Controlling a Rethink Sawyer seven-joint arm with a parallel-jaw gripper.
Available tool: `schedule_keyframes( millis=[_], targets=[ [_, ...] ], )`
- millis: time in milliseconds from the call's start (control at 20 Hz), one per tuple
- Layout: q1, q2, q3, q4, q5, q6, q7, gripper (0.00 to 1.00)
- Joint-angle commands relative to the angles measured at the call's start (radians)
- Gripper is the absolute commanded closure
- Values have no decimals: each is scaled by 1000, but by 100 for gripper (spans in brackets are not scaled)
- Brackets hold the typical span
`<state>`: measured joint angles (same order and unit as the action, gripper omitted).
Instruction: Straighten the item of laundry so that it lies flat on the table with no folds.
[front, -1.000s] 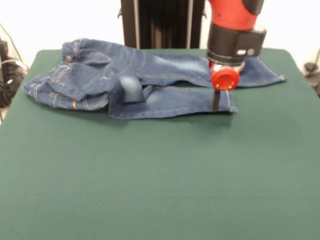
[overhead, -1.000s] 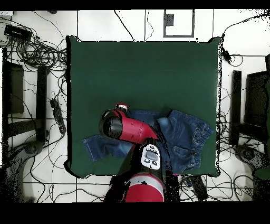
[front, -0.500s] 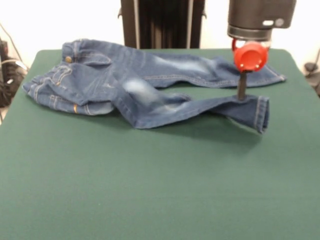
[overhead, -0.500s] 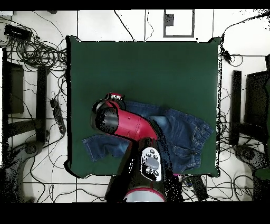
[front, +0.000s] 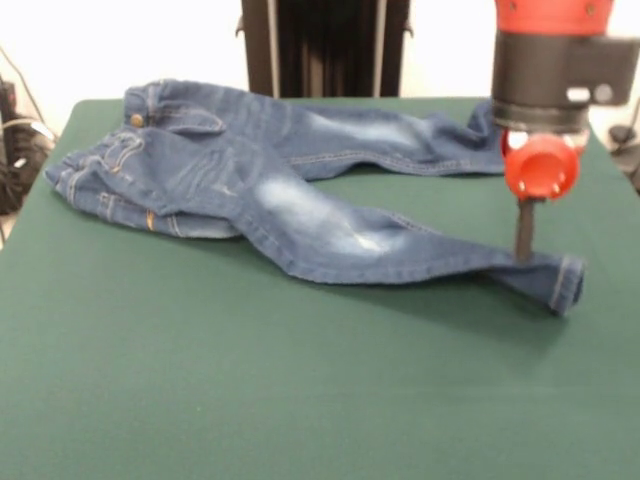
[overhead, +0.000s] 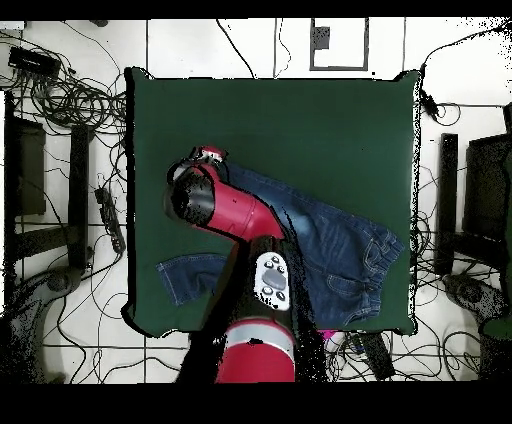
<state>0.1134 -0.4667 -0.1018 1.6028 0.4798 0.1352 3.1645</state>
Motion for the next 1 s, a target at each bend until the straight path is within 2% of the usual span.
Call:
schedule_keyframes(
  millis=[50,200,500,700,1000],
  targets=[
    [51,199,109,-153,120,-95,147,100],
    [53,227,116,-186,149,-110,141,100],
    [29,268,153,-231,150,-147,113,100],
    [35,273,159,-257,166,-142,120,100],
    [86,293,109,-356,258,-97,136,100]
  ],
)
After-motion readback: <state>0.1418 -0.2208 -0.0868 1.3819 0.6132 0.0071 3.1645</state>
